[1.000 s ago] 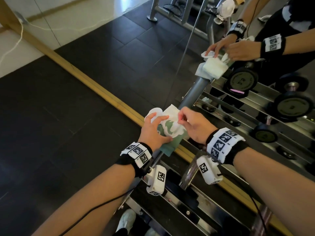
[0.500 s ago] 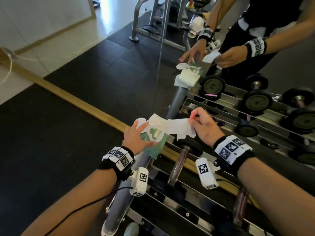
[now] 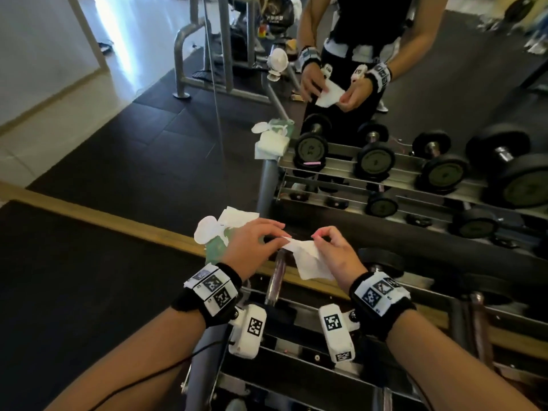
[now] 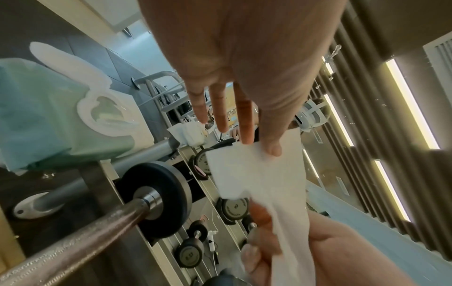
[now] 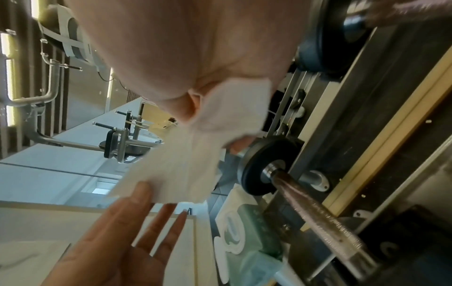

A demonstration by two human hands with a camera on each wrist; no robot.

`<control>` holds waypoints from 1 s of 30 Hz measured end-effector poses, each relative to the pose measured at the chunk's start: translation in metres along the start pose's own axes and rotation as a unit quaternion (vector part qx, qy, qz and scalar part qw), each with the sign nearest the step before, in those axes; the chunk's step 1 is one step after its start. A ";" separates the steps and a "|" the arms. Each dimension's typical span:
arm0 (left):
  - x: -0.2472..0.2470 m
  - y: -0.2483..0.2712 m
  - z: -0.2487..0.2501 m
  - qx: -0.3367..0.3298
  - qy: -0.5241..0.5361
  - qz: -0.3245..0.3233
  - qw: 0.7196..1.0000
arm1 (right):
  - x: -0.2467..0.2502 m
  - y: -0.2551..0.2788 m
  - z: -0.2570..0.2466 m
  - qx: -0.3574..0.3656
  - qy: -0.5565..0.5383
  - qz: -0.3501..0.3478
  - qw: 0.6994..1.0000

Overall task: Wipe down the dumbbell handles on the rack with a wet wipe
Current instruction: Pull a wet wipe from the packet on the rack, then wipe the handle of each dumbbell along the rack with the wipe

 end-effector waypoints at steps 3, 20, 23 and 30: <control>-0.005 0.001 0.008 0.032 0.033 -0.032 0.998 | 0.001 0.012 0.006 0.001 0.009 -0.061 0.998; -0.025 0.035 -0.027 0.114 0.193 -0.017 0.974 | -0.023 0.025 0.026 0.004 -0.182 -0.095 0.979; -0.035 0.043 -0.037 0.126 0.197 0.008 0.972 | -0.021 0.012 0.031 -0.010 -0.182 -0.147 0.972; -0.074 0.064 -0.049 0.192 0.204 0.108 0.954 | -0.011 -0.006 0.043 -0.011 -0.058 -0.291 0.955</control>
Point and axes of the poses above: each hand's wrist, its own y-axis away from the middle knuckle, its own x-axis out of the back of the hand, z = x × y, the point moved 2 cm from there along -y, towards the middle knuckle, and after that the axes turned 12 degrees about -z, right-handed, at the moved point
